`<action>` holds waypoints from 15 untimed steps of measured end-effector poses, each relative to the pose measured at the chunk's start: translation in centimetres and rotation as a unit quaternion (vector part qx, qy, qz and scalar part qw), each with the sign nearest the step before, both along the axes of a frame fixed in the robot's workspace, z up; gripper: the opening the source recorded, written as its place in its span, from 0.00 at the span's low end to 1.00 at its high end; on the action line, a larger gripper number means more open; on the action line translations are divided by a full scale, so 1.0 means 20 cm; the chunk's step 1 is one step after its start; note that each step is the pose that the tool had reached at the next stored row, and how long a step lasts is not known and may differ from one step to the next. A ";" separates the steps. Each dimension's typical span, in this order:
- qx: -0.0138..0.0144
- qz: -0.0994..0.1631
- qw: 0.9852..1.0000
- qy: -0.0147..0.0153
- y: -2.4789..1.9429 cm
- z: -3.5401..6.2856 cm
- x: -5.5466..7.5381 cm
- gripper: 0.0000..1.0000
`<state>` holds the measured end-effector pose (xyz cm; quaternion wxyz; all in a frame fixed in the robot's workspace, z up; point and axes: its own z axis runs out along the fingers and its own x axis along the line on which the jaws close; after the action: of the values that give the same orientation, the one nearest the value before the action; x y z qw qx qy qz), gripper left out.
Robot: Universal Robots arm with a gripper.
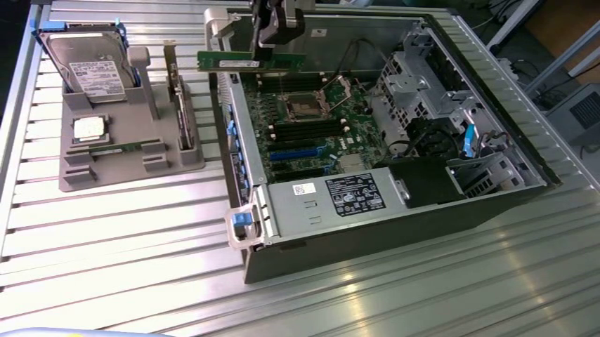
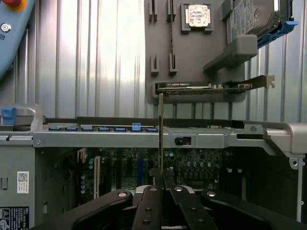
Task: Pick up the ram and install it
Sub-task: 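Pick up the ram and move it above insertion slot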
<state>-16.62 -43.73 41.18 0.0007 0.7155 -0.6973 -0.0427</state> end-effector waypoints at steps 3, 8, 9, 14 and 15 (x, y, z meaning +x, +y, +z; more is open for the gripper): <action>0.000 0.000 1.000 0.001 0.000 0.000 0.02 0.12; 0.000 0.000 1.000 0.002 0.000 -0.001 0.06 0.12; 0.000 0.000 1.000 0.002 0.000 -0.001 0.06 0.12; 0.000 0.000 1.000 0.004 0.000 -0.002 0.11 0.12; 0.000 0.000 1.000 0.004 0.000 -0.002 0.12 0.12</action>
<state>-14.25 -43.74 41.15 0.0037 0.7154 -0.6973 -0.0457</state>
